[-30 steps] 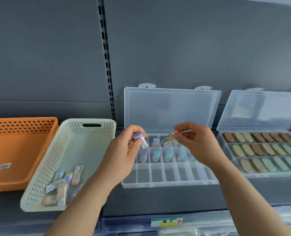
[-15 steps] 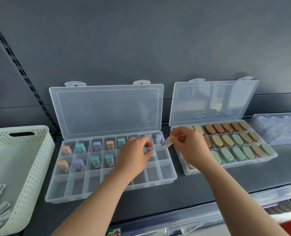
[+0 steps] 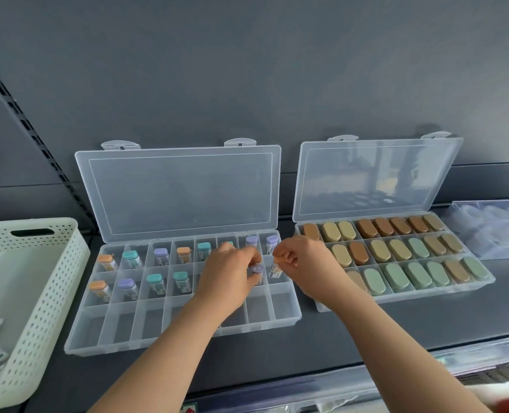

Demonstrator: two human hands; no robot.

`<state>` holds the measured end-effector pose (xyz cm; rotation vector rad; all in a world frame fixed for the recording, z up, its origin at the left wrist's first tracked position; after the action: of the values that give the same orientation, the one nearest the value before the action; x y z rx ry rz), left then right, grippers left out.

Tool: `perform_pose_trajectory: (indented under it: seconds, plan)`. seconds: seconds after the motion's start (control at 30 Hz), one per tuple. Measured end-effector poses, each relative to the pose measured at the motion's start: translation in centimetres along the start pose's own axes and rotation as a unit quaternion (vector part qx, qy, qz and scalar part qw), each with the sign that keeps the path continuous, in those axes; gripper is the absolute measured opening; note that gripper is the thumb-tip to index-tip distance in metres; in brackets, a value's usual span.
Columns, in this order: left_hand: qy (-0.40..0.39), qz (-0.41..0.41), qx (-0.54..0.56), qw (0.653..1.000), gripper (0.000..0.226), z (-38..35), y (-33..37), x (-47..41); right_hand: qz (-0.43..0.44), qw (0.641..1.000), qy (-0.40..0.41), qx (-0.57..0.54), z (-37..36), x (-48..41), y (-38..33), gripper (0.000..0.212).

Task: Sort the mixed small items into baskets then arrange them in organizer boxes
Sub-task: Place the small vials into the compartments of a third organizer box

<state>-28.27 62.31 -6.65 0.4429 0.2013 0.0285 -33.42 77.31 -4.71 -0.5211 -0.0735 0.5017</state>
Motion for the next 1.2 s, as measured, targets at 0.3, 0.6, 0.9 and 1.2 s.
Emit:
perform_pose_trajectory:
  seconds: [0.3, 0.6, 0.9, 1.2]
  plan:
    - [0.004, 0.027, 0.031, 0.999, 0.027, 0.1, -0.7, 0.3, -0.009, 0.996, -0.062, 0.056, -0.7, -0.2, -0.2, 0.022]
    - [0.044, 0.052, 0.088, 0.994, 0.025, 5.1, -3.5, 3.2, 0.048, 0.998, -0.01, 0.03, 0.9, 0.1, -4.8, 0.032]
    - [0.074, 0.116, 0.042, 0.99, 0.022, 15.4, -14.1, 11.8, 0.158, 0.986, -0.049, -0.033, -4.9, -1.7, -17.7, 0.027]
    - [-0.068, 0.181, -0.062, 0.979, 0.043, 21.8, -27.0, 16.7, 0.208, 0.965, -0.157, -0.027, -13.6, -2.9, -29.3, 0.029]
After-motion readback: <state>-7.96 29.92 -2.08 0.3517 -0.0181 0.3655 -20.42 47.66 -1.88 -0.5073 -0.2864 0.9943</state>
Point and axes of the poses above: each hand's wrist, its own x-axis away from the middle knuckle, its own z-axis out of the back of the hand, y = z × x, the point moved 2 cm from there along -x, towards the middle knuckle, and after that the axes turned 2 degrees about y, right-handed, at the moved point
